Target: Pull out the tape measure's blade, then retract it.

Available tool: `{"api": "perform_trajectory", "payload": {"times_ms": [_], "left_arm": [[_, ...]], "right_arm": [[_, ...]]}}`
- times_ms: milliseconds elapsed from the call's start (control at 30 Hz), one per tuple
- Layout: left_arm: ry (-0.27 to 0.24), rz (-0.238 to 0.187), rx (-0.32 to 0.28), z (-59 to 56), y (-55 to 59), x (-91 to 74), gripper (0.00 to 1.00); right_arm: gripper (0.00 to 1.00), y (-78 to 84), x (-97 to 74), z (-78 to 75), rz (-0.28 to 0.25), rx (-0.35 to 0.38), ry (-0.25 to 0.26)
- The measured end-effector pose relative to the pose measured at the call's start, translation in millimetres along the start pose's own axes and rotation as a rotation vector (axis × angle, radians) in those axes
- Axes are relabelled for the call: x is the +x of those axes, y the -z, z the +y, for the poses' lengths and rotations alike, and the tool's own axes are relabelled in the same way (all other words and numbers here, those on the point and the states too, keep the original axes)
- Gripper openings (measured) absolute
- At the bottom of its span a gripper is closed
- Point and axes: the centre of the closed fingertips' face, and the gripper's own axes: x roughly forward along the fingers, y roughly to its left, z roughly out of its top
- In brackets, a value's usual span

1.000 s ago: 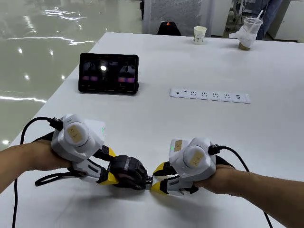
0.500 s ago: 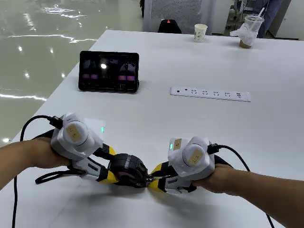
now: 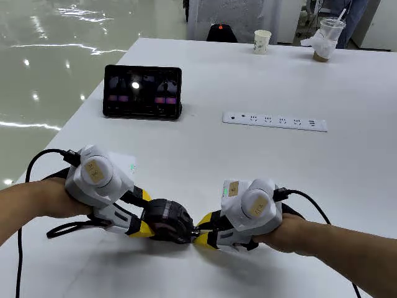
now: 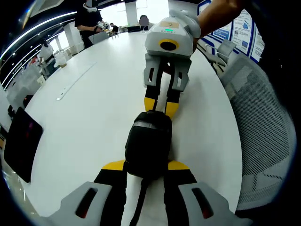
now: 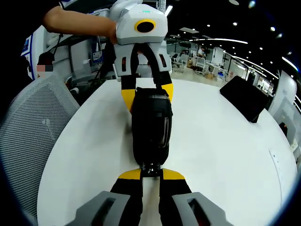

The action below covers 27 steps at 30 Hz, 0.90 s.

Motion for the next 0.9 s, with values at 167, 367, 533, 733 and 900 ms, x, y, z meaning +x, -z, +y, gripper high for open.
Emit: {"api": "perform_trajectory", "payload": {"times_ms": [167,367,533,733,900], "left_arm": [[0.0,-0.002,-0.007,0.0,-0.1,-0.3,0.24],[0.001,-0.004,-0.018,0.3,-0.1,-0.4,0.24],[0.001,-0.003,-0.021,0.6,0.0,-0.4,0.24],[0.003,-0.004,-0.026,0.7,-0.4,-0.3,0.24],[0.004,-0.004,-0.029,-2.1,-2.9,-1.5,0.24]], "right_arm": [[0.08,1.4,-1.6,1.0,-0.002,0.002,-0.005],[0.08,6.4,-7.0,0.2,0.005,-0.002,-0.004],[0.08,10.4,-11.2,-0.3,0.008,-0.001,-0.005],[0.08,16.7,-17.3,-1.4,0.013,0.001,-0.008],[0.08,21.1,-22.5,-1.3,0.016,0.003,-0.007]]}}
